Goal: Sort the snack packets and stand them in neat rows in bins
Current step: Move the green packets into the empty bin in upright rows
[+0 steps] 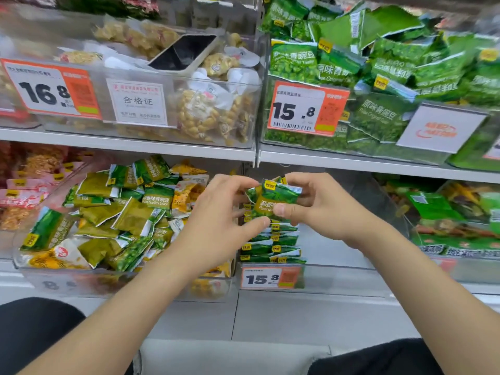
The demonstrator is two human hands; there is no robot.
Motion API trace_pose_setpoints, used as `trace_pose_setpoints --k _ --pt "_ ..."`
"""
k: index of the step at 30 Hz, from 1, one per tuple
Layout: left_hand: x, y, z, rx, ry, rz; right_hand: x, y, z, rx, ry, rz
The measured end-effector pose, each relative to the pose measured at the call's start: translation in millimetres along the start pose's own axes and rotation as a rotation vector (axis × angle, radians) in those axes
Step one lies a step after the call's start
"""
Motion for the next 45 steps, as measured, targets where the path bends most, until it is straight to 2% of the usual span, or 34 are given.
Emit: trace_pose_setpoints --k 3,8,13,16,20,24,27,30,34,36,41,45 --pt "20 -7 5 0.152 0.078 0.311 -31 -36 9 0.147 -0.138 -0.081" --pt "52 -5 16 0.315 0.191 0.632 -56 -83 22 0.301 -0.332 -0.467" --pt "72 -8 23 0.357 0.331 0.887 -59 -125 38 0.447 -0.258 -0.662" --pt "82 -10 24 0.349 0.406 1.026 -57 -139 51 0.468 -0.242 -0.639" --pt "98 -9 30 0.264 0.501 0.995 -45 -144 71 0.517 -0.227 -0.604" --pt "114 1 27 0.117 0.623 0.86 -51 -148 75 0.649 -0.35 -0.684" --pt "121 9 22 0.046 0.653 0.779 -55 -153 74 0.692 -0.365 -0.689" --pt "122 14 20 0.045 0.627 0.764 -54 -163 77 0.676 -0.397 -0.535" --pt "124 16 15 0.09 0.599 0.869 -57 -175 78 0.776 -0.446 -0.402" --pt "126 16 13 0.087 0.593 0.895 -58 -179 78 0.819 -0.429 -0.442" --pt "128 14 11 0.059 0.598 0.885 -50 -182 92 0.743 -0.358 -0.486" --pt "128 14 11 0.06 0.609 0.866 -49 -178 86 0.733 -0.376 -0.545"
Point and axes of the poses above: each hand's wrist, its own z-axis towards the middle knuckle, its own x-axis out of the palm, y = z × x, the point moved 4 cm from there along z, towards the middle knuckle, and after that the axes turned 1 degree about x, right-handed, at the moved point
